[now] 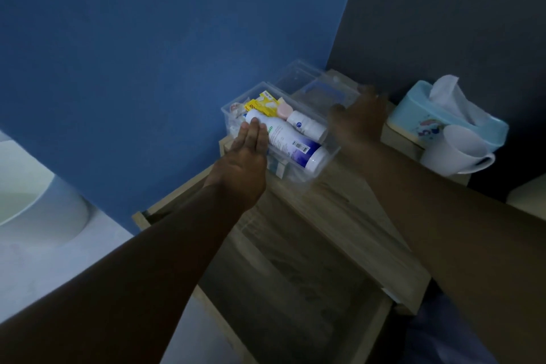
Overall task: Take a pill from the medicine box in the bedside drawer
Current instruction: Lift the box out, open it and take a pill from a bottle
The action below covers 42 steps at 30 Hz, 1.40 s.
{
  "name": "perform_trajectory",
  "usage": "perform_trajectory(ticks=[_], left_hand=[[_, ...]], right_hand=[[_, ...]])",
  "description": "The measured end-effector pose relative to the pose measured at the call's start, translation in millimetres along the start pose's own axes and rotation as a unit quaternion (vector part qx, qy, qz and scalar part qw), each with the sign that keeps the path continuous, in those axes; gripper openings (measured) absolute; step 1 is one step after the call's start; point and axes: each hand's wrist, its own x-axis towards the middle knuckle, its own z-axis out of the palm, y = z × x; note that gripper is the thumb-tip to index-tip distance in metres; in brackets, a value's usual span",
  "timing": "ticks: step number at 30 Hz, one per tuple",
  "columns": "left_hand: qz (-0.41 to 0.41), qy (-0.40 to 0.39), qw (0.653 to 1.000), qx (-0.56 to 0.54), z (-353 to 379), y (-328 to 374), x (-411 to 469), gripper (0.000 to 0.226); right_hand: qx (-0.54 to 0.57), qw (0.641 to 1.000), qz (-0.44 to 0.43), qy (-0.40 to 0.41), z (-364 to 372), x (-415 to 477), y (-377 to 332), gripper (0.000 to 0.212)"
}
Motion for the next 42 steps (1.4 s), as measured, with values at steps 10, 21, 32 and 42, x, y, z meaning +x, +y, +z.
perform_trajectory(ticks=[10, 21, 32, 42], left_hand=[[0.013, 0.045, 0.999, 0.006, 2, 2, -3, 0.078], [0.001, 0.01, 1.0, -0.026, 6, 0, -1, 0.077], [-0.036, -0.064, 0.986, -0.153, -43, 10, -7, 0.08], [-0.117, 0.025, 0.543, -0.831, -132, 99, -73, 0.037]], right_hand=[[-0.142, 0.925, -0.283, -0.21, 40, 13, -40, 0.029], [-0.104, 0.948, -0.254, -0.163, 45, 22, -44, 0.029], [-0.03, 0.942, -0.249, -0.226, -95, -38, -36, 0.026], [0.042, 0.929, -0.263, -0.257, -177, -93, -51, 0.031]])
